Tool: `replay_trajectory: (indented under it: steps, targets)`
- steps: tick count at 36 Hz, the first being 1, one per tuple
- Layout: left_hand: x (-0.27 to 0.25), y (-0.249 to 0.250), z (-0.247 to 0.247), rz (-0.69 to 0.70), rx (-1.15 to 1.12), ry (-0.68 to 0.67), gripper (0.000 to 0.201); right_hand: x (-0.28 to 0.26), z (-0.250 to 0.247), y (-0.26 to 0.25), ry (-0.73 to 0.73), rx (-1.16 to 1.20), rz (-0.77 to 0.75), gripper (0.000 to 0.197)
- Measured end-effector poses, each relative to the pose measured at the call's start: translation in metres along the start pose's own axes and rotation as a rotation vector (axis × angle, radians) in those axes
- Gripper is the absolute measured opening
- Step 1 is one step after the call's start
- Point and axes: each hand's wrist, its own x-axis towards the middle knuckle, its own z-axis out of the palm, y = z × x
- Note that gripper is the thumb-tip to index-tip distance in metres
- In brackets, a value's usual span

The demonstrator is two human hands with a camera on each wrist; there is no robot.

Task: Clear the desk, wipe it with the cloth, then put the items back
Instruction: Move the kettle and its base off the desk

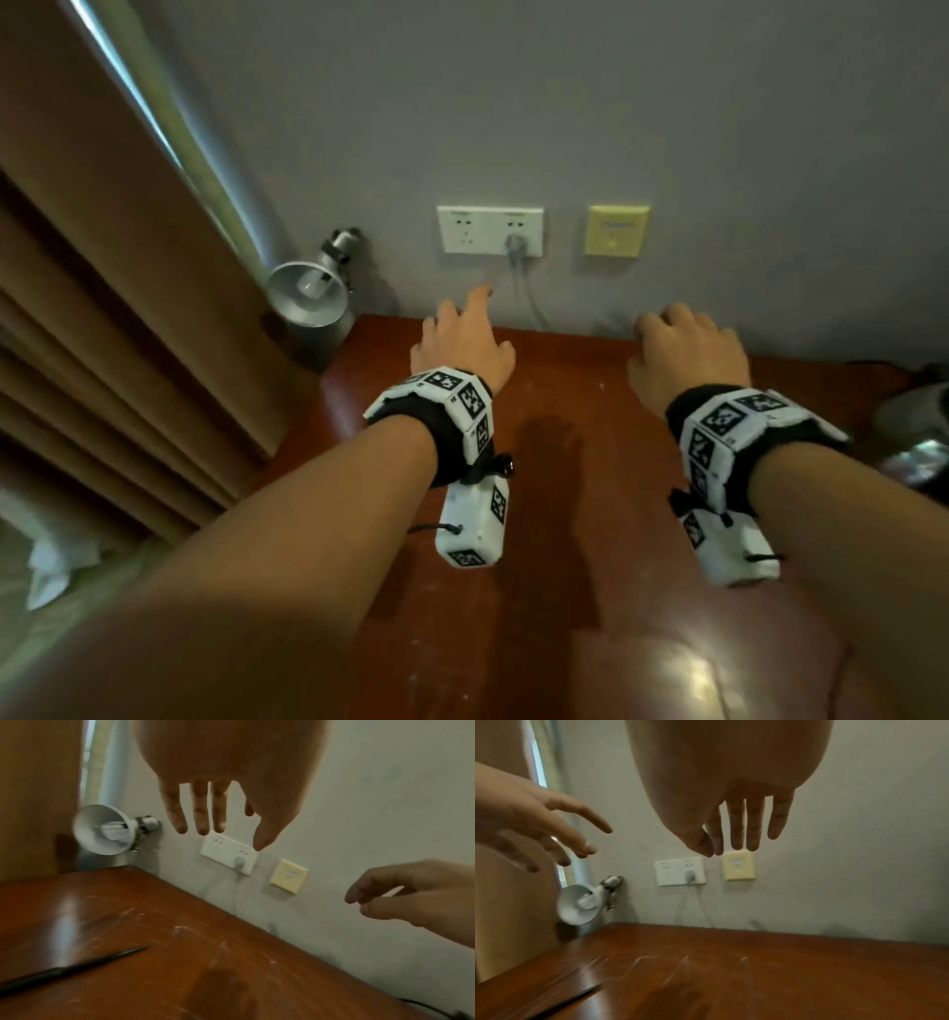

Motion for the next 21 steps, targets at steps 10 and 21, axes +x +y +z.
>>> replay_trajectory:
  steps: [10,21]
  targets:
    - [0.014,-0.174,0.071,-0.199,0.129,-0.275,0.054,0.005,0.136,-0.153,-0.183,0.06,-0.153,0.039]
    - [0.018,-0.168,0.109,-0.036,0.256,-0.338,0.015,-0.006,0.167,-0.124,-0.22,-0.019,0.047,0.034]
